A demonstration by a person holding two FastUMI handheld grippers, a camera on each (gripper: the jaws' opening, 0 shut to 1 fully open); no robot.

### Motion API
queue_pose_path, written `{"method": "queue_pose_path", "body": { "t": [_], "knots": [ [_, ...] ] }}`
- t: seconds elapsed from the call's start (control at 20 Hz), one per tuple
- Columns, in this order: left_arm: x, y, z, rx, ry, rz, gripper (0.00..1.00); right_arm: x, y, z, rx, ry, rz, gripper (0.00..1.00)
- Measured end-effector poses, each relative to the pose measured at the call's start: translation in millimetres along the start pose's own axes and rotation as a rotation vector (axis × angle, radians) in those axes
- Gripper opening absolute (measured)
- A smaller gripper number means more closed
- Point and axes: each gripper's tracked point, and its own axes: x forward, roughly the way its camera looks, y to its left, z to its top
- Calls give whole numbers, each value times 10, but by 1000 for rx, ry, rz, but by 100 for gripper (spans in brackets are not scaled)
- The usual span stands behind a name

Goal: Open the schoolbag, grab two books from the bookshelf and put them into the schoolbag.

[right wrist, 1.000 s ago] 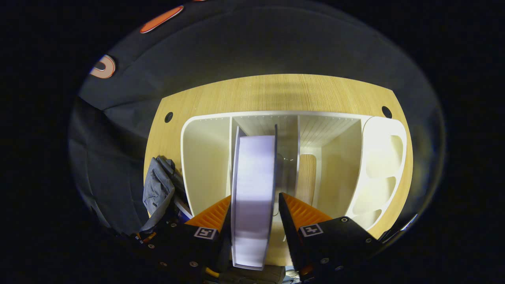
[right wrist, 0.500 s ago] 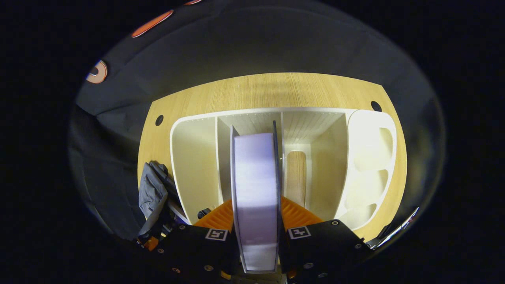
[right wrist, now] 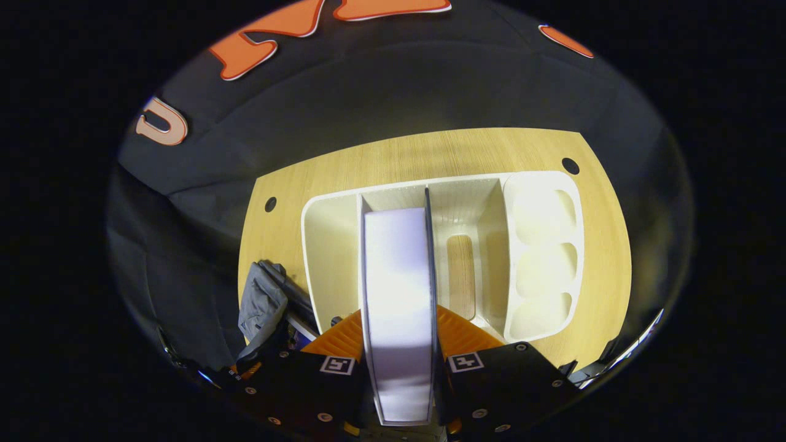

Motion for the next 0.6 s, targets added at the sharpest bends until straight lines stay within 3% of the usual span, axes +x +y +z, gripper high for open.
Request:
{"method": "queue_pose_path", "body": {
  "t": [0.6],
  "knots": [
    [127,-17,-64,147,43,-130,6,-521,-28,-715,130,-73,-27,41]
  ]
}}
